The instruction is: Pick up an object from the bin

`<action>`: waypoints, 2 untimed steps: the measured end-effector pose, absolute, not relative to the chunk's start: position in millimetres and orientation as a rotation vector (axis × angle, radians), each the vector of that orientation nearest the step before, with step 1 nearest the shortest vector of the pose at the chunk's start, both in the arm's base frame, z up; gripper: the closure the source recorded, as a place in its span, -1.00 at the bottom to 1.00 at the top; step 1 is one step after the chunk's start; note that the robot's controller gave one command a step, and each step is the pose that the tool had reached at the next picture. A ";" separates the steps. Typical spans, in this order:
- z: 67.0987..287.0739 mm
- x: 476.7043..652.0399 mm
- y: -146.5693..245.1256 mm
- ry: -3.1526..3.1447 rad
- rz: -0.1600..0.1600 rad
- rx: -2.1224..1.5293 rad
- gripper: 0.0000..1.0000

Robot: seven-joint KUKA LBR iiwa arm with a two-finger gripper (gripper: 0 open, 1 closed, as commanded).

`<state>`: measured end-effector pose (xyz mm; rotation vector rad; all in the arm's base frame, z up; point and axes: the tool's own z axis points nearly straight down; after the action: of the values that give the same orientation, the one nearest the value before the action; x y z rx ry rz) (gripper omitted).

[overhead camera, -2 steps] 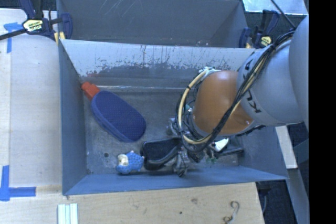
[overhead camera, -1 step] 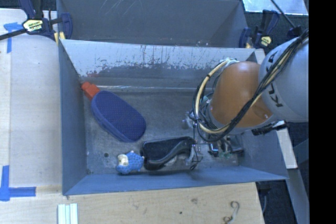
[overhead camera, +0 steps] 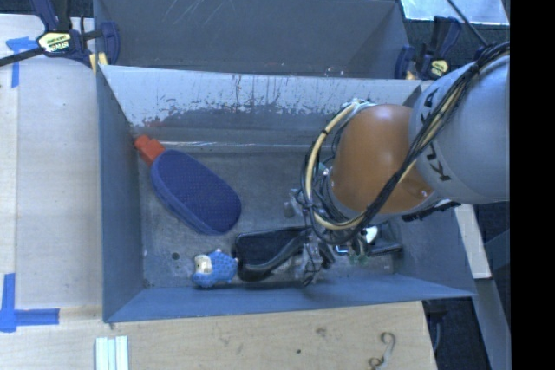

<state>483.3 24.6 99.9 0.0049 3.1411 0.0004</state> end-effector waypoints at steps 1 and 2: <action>68.4 483.1 4.1 3.142 -0.002 0.009 -1.00; 68.6 483.7 3.9 3.141 -0.001 0.010 -1.00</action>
Offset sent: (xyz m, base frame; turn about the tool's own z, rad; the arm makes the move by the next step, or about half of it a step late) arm -0.0003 -0.0187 -0.0299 -0.0003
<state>483.7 3.9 68.6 0.0099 3.1408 -0.0007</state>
